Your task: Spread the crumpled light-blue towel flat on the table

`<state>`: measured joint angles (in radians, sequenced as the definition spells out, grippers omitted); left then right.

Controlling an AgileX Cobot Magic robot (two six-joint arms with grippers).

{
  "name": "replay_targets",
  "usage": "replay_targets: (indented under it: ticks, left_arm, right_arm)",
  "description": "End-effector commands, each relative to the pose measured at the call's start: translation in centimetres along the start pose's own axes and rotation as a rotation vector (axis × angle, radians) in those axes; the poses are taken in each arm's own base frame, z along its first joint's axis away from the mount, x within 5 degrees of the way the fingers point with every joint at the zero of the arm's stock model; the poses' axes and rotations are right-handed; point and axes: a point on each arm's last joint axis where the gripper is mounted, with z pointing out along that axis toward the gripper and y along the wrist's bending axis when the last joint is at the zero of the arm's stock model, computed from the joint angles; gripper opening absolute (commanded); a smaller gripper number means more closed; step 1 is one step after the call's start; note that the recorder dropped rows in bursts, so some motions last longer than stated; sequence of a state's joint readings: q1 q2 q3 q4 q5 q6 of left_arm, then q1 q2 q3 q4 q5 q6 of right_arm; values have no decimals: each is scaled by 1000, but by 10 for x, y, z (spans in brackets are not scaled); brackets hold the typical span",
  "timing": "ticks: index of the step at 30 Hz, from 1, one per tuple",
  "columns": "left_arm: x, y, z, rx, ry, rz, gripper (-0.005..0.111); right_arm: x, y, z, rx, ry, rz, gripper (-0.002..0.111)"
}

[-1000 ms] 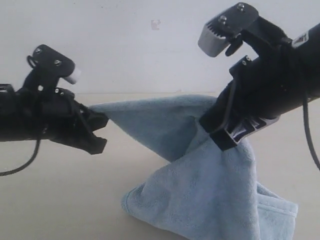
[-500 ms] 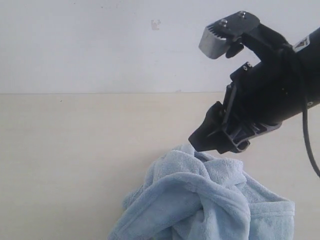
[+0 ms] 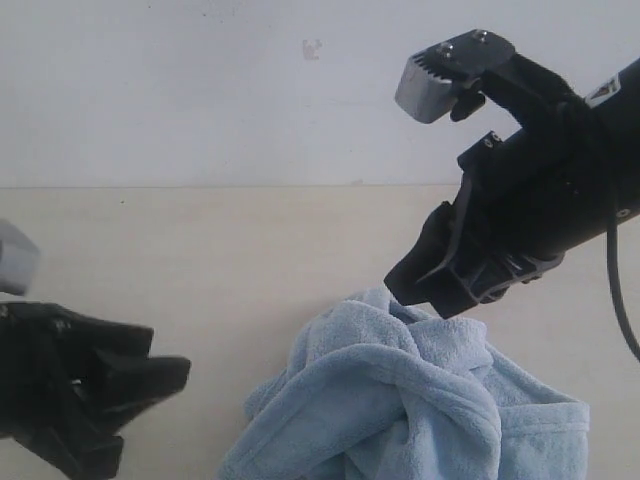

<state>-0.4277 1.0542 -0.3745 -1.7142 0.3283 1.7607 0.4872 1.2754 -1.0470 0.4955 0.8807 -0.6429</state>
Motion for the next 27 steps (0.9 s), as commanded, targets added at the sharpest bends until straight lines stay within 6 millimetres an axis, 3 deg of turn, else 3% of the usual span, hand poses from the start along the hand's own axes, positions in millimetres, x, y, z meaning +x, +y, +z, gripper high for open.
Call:
replay_targets:
  ticks: [1,6,10,15,27]
  left_arm:
    - [30,9,38,27,215,-101,51]
    - [61,11,79,161,406,-207,51]
    - [61,12,95,206,419,-210,51]
    - [52,21,101,136,406,-172,51]
    - [53,26,102,86,416,-156,51]
  right_arm:
    - [-1,3,-2,-19,-6,1,34]
    - [0,4,-2,-25,3,-14,34]
    - [0,4,-2,-25,3,-14,34]
    - [0,4,-2,-25,3,-16,34]
    - [0,4,-2,-25,3,-18,34]
